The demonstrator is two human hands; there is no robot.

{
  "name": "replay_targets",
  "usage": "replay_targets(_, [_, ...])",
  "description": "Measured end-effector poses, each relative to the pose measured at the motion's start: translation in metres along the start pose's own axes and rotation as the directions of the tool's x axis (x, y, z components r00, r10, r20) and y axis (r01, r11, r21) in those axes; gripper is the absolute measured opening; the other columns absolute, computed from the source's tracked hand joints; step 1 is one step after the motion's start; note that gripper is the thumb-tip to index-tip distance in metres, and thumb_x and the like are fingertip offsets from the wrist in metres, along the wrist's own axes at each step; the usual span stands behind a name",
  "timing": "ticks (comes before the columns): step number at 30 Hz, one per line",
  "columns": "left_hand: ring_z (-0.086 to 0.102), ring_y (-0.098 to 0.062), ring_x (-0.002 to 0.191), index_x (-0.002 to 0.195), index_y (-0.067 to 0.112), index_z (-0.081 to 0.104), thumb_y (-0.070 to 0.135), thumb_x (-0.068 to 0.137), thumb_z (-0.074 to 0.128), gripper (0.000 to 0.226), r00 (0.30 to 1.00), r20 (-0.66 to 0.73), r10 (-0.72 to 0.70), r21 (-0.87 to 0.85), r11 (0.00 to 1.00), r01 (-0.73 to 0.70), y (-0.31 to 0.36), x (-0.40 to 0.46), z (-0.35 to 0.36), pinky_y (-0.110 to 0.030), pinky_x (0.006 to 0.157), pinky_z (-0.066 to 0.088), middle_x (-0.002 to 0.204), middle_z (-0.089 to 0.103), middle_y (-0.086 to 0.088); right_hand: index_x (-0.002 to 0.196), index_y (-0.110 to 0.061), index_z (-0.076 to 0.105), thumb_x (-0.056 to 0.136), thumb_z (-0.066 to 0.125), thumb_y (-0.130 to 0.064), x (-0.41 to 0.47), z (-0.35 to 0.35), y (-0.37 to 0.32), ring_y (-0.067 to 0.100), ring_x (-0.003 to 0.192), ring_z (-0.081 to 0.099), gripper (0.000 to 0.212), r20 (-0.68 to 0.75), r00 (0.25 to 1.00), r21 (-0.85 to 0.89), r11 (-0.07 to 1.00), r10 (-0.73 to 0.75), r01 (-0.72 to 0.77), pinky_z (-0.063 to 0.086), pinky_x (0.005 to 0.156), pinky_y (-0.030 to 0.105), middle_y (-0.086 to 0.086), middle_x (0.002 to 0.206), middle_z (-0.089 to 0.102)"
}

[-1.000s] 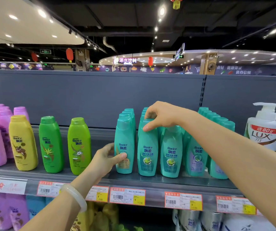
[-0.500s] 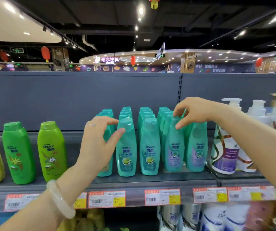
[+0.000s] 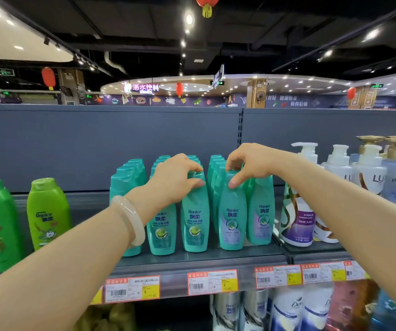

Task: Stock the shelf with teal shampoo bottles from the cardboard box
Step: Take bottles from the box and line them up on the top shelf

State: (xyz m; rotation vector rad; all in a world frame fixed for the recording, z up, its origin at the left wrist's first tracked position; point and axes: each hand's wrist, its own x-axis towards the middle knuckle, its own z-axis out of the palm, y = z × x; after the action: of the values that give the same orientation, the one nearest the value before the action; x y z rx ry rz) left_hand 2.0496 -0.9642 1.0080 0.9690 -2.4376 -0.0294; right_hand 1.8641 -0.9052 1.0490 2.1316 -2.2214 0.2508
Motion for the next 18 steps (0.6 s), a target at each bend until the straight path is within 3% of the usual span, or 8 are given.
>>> replay_targets(7, [0.052, -0.022, 0.112, 0.124, 0.020, 0.059, 0.033, 0.088, 0.060, 0.038, 1.000, -0.022, -0.021, -0.042, 0.999, 0.020, 0.001, -0.001, 0.001, -0.038, 0.101, 0.039, 0.120, 0.054, -0.004, 0.117, -0.017, 0.059, 0.073, 0.076, -0.040, -0.008, 0.001, -0.004, 0.020, 0.108, 0.056, 0.052, 0.005, 1.000, 0.026, 1.000, 0.009, -0.009, 0.046, 0.095, 0.034, 0.002, 0.118, 0.059])
replay_targets(11, [0.049, -0.024, 0.118, 0.127, 0.023, 0.055, 0.047, 0.084, 0.059, 0.049, 0.999, -0.027, -0.029, 0.040, 0.999, 0.030, 0.006, -0.004, 0.000, -0.037, 0.103, 0.036, 0.127, 0.050, -0.005, 0.125, -0.020, 0.054, 0.074, 0.074, -0.043, -0.018, -0.016, 0.003, 0.017, 0.112, 0.055, 0.059, -0.020, 1.000, 0.040, 0.999, 0.019, -0.018, 0.044, 0.097, 0.034, -0.001, 0.124, 0.058])
replay_targets(14, [0.043, -0.023, 0.125, 0.134, 0.026, 0.047, 0.056, 0.083, 0.053, 0.059, 0.996, -0.066, 0.057, 0.166, 0.985, -0.045, 0.019, -0.003, 0.005, -0.037, 0.103, 0.029, 0.137, 0.047, -0.003, 0.121, -0.018, 0.058, 0.078, 0.073, -0.033, -0.023, -0.028, 0.019, 0.018, 0.110, 0.056, 0.047, -0.063, 0.994, -0.076, 0.992, 0.091, -0.096, 0.044, 0.097, 0.034, 0.001, 0.123, 0.060])
replay_targets(18, [0.045, -0.026, 0.123, 0.138, 0.026, 0.040, 0.057, 0.084, 0.051, 0.063, 0.991, -0.011, 0.133, 0.208, 0.970, -0.128, 0.046, 0.009, 0.015, -0.037, 0.104, 0.027, 0.136, 0.049, -0.003, 0.120, -0.016, 0.057, 0.077, 0.075, -0.029, -0.021, -0.016, 0.030, 0.018, 0.102, 0.052, 0.049, 0.023, 0.983, -0.219, 0.960, 0.183, -0.174, 0.045, 0.093, 0.033, 0.000, 0.116, 0.056])
